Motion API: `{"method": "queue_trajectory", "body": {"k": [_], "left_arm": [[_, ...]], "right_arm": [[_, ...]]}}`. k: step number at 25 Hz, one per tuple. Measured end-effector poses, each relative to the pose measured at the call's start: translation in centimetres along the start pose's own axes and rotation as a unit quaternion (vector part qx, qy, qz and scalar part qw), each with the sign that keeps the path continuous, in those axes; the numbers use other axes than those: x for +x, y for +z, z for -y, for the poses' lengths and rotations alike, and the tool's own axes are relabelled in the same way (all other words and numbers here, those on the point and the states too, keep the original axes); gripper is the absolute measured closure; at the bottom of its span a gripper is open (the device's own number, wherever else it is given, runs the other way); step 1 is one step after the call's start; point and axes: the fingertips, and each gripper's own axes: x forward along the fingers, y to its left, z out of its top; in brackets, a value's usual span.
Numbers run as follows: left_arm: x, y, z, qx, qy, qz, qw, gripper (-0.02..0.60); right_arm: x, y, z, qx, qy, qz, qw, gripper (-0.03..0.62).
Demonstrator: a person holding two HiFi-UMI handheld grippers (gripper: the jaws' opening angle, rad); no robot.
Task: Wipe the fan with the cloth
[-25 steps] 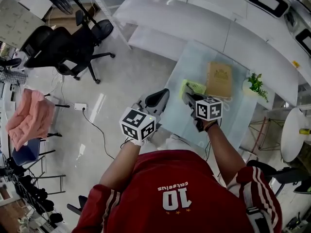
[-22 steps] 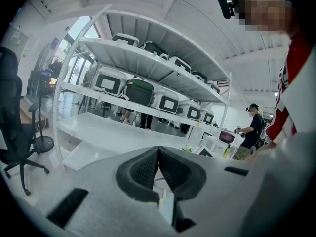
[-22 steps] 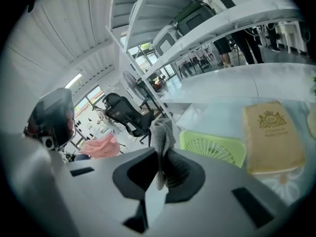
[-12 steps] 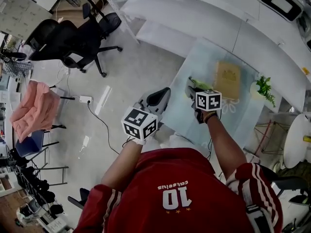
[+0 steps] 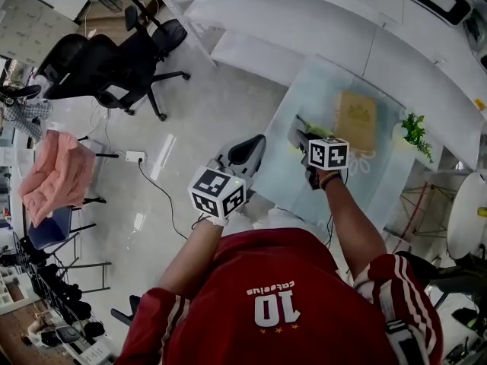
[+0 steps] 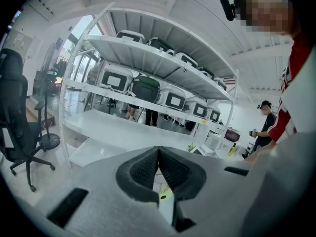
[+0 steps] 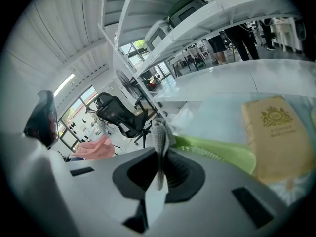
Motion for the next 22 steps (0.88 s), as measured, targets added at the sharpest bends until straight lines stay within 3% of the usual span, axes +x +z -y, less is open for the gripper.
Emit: {"method": "queue_trajectory", "body": {"k": [22], "left_arm": [[1.5,0.1,1.8,0.006,-0.022,-0.003,0.9997,0.581]], "right_arm": [[-3.4,-1.0,2.9,0.016,-0.029,0.009,0.999,0.574]]}}
